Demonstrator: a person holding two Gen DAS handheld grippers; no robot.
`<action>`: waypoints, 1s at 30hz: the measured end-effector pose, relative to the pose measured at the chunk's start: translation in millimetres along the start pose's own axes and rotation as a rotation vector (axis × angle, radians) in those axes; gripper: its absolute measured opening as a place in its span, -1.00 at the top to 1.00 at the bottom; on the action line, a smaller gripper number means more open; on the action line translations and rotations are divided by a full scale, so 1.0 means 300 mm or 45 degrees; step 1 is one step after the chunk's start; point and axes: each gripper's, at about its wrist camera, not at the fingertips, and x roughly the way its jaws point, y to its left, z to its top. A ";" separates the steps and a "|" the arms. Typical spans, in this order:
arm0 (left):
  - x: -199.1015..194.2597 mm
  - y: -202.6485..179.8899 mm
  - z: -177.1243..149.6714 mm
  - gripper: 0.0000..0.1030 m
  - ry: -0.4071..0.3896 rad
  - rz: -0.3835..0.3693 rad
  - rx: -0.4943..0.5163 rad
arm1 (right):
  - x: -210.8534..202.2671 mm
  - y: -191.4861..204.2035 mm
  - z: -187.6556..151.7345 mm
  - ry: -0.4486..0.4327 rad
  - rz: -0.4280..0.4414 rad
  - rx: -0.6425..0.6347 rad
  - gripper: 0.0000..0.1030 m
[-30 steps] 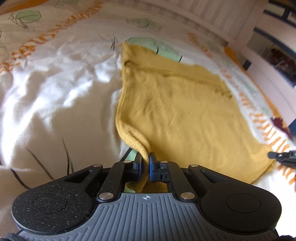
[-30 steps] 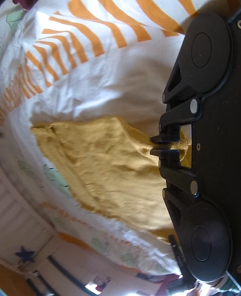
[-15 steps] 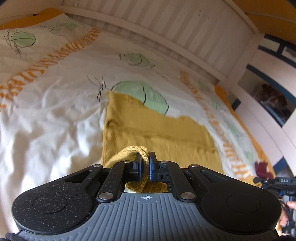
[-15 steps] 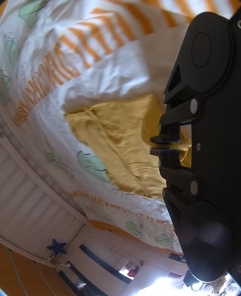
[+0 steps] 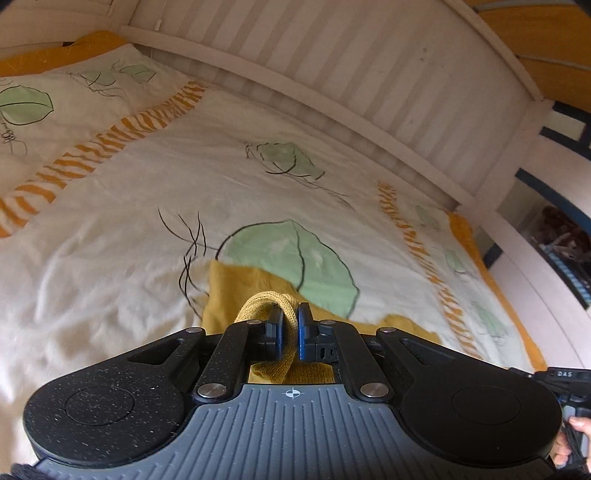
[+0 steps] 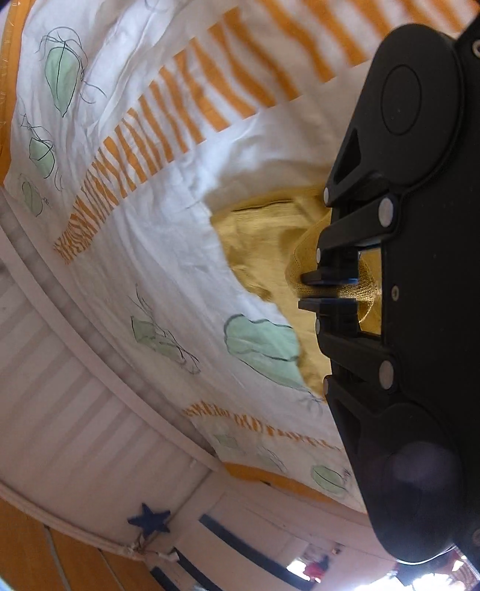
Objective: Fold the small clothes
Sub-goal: 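Lift the hem with both tools, fold it toward the collar, release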
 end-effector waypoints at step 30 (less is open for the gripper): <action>0.286 0.086 0.042 -0.02 -0.034 0.221 0.069 | 0.306 -0.108 0.105 -0.115 -0.123 -0.069 -0.42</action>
